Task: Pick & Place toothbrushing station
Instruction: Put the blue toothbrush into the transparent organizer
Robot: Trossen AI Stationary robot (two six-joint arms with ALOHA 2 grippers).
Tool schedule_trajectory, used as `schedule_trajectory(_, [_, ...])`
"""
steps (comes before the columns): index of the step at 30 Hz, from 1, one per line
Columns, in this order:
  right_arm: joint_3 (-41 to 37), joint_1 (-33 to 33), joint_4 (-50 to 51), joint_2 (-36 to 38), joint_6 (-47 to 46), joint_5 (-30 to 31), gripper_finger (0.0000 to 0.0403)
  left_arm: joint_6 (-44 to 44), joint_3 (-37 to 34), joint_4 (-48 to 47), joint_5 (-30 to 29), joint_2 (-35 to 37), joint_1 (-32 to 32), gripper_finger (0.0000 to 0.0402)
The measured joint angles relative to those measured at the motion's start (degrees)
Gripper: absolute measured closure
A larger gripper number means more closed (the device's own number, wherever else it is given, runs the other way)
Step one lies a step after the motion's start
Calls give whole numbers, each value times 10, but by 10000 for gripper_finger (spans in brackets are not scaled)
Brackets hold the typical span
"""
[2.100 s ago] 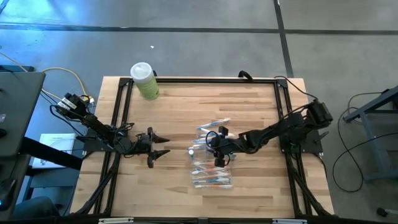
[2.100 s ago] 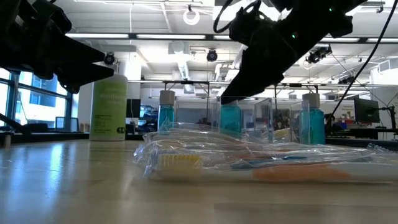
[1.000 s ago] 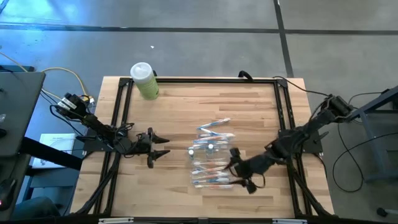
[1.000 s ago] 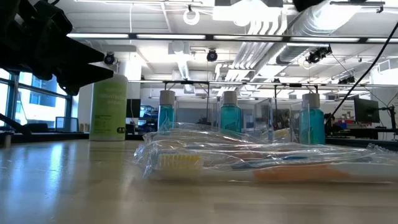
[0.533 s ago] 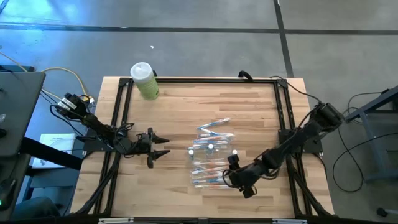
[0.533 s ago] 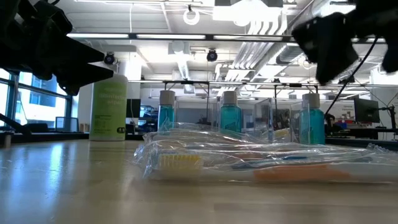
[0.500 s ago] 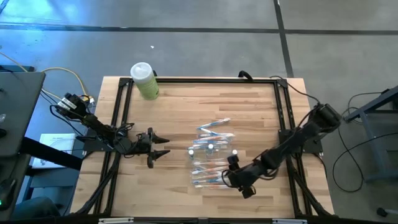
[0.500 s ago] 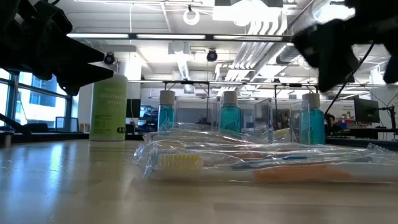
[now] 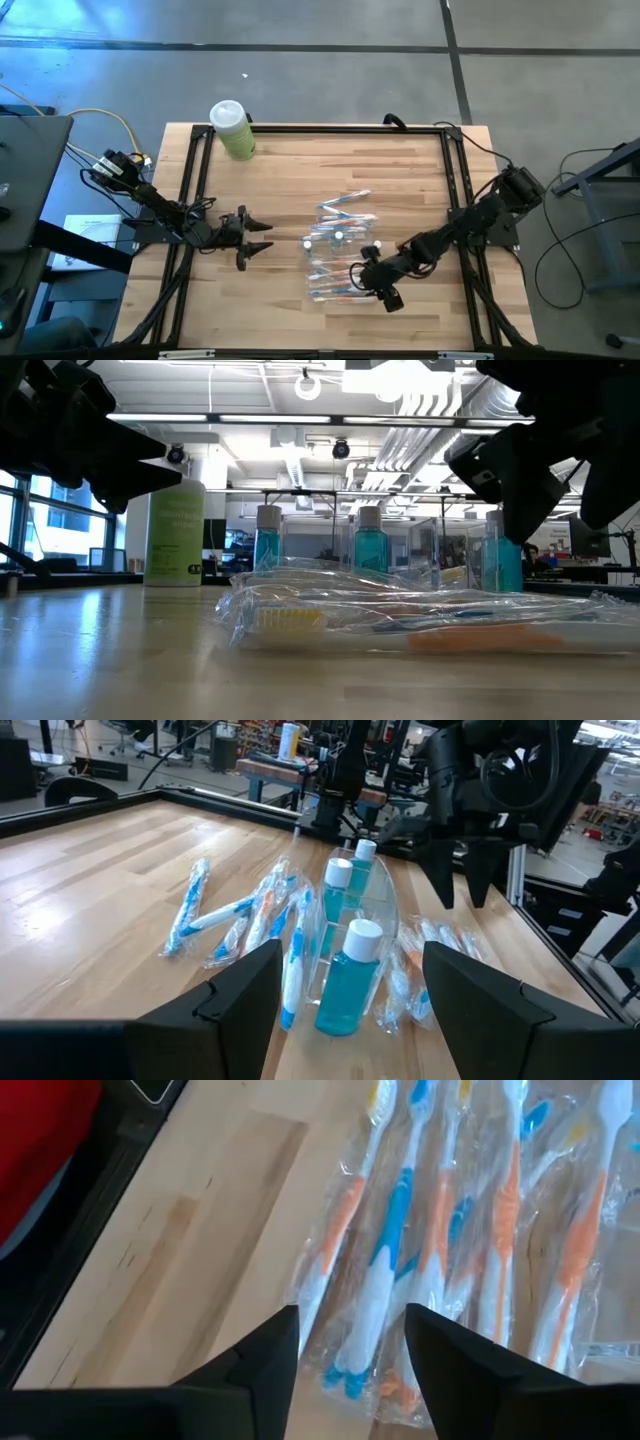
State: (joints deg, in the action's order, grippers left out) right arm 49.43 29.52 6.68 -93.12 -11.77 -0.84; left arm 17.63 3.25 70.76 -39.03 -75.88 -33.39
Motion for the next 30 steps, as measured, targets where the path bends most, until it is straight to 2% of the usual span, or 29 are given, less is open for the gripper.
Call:
schedule_trajectory(8, [0, 1, 0, 0, 12, 0, 231, 0, 0, 0, 2, 0, 0, 164])
schedule_trajectory(16, [3, 1, 7, 20, 59, 32, 232, 0, 0, 0, 2, 0, 0, 164])
schedule_trajectory(21, [30, 1, 82, 71, 71, 56, 232, 0, 0, 0, 2, 0, 0, 164])
schedule_trajectory(25, [65, 1, 187, 119, 71, 124, 232, 0, 0, 0, 2, 0, 0, 164])
schedule_trajectory(30, [78, -32, 239, 184, 71, 287, 232, 0, 0, 0, 2, 0, 0, 164])
